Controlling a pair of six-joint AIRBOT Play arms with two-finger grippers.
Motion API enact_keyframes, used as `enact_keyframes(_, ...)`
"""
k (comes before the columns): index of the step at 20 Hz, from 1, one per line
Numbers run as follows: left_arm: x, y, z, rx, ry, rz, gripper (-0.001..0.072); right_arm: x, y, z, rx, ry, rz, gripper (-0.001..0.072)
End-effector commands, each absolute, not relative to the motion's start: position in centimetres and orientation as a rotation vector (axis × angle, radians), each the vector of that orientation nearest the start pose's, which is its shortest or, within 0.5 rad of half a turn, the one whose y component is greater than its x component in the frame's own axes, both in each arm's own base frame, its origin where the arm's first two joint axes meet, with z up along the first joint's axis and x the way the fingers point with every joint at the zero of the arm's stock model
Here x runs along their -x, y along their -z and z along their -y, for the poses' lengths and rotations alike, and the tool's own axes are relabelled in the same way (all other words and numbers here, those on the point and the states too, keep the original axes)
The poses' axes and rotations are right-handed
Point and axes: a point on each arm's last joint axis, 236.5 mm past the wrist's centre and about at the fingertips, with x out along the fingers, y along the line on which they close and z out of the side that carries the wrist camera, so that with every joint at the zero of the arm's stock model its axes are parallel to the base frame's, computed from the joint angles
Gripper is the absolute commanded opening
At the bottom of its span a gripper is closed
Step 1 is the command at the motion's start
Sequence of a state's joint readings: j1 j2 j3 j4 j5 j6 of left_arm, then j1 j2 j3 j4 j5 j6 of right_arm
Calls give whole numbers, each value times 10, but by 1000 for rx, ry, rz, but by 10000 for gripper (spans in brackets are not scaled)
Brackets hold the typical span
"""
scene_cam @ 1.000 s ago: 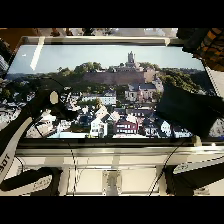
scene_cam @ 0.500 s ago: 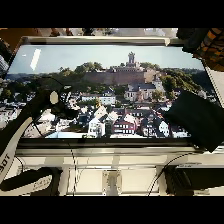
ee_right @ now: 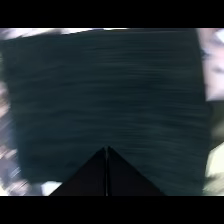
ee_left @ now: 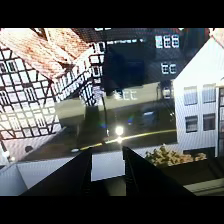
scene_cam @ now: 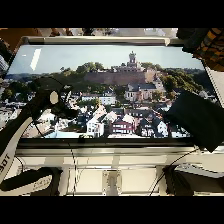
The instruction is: Fold the clothes and pants, and hang the long-sleeved shirts on hangers.
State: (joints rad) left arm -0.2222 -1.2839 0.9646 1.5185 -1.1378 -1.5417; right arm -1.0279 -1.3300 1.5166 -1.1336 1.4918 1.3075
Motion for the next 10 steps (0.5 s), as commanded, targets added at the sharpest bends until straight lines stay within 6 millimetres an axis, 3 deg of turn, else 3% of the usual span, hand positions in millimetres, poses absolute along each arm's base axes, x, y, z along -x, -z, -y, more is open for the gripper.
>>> enact_keyframes(1, -318, 57, 83, -133, 225, -1456, 223, -330, -129, 190, -513, 169, -1070, 24)
enact_keyframes(5, -318, 57, 83, -133, 225, -1456, 223, -359, -119, 114, -338, 26, -1178, 24)
enact_keyframes(10, -318, 57, 83, -133, 225, -1456, 223, -381, -117, 55, -265, -78, -1190, 24)
